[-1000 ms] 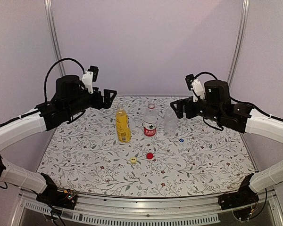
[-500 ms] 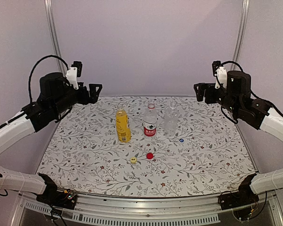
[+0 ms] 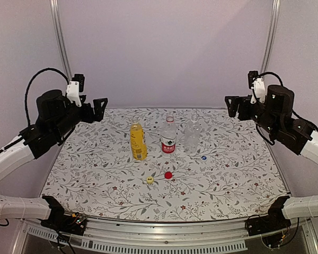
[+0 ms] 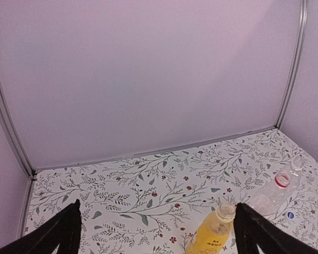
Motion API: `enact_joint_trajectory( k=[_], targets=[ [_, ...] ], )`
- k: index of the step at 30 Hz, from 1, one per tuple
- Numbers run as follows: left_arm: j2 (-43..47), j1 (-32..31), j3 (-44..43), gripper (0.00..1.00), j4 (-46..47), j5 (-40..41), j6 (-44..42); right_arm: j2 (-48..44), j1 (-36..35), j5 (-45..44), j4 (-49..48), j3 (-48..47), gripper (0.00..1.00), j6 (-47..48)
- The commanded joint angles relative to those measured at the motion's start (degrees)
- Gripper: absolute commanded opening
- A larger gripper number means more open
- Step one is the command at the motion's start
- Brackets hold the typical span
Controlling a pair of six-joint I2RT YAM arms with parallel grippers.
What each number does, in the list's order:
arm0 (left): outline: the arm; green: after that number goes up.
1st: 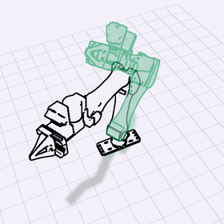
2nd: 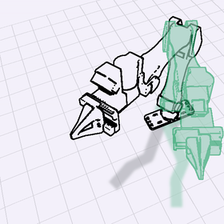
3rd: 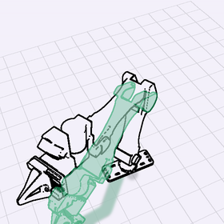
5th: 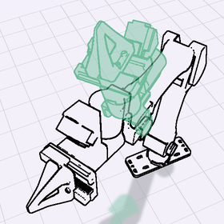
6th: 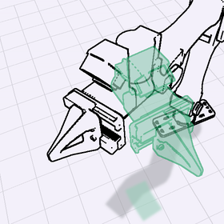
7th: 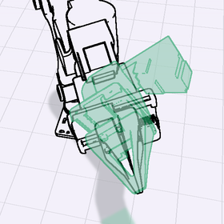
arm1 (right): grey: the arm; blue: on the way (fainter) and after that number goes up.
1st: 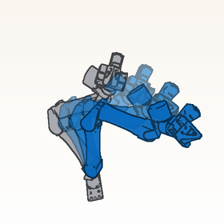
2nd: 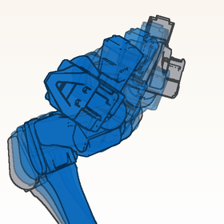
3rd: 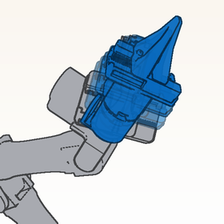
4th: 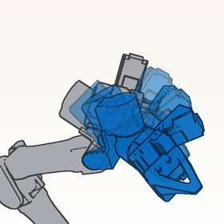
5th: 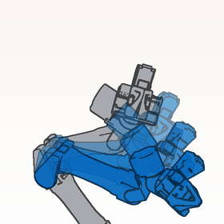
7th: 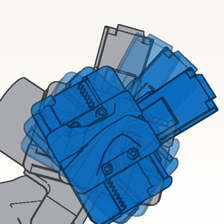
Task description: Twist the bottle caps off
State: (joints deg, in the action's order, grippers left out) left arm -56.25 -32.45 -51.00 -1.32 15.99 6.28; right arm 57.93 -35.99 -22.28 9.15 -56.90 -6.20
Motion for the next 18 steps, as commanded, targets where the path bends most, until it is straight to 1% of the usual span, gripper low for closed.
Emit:
enact_joint_trajectory(
  k=[1, 18],
  targets=[
    [1.64, 0.75, 0.89, 1.0, 3.85, 0.8, -1.86, -3.07, 0.13, -0.66, -3.68, 1.62, 0.99, 0.88],
    [1.92, 0.75, 1.17, 1.0, 3.78, 0.64, -2.4, -1.74, 0.15, -0.27, -3.35, 1.4, 0.99, 1.36]
  ],
)
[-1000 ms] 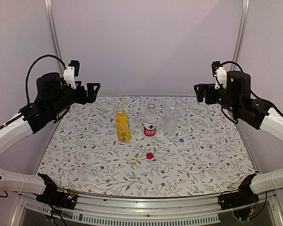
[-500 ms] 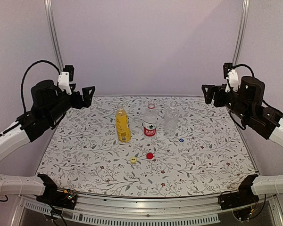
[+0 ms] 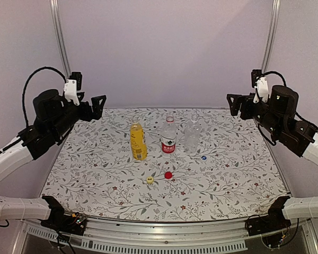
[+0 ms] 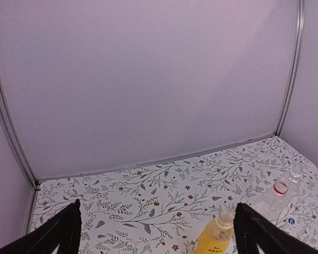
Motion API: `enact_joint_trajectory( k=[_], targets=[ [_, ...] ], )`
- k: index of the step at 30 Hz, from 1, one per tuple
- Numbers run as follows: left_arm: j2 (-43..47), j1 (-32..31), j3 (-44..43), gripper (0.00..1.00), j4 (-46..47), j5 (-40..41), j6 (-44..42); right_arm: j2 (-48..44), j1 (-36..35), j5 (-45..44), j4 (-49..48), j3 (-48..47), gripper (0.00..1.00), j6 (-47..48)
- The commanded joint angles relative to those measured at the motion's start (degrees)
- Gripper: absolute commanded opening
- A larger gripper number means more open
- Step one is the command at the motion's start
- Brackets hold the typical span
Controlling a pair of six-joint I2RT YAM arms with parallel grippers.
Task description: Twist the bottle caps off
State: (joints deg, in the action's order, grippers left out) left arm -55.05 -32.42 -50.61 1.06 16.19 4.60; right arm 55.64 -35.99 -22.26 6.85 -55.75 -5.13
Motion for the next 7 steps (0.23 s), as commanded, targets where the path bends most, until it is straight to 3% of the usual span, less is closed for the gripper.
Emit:
enact_joint_trajectory(
  k=[1, 7],
  targets=[
    [0.69, 0.7, 0.8, 1.0, 1.4, 0.43, -0.76, 0.64, 0.15, -0.43, -1.05, 0.23, 0.99, 0.29],
    [0.72, 0.77, 0.78, 1.0, 1.36, 0.29, -0.85, 1.48, 0.09, -0.27, -0.98, 0.11, 0.99, 0.29]
  ],
)
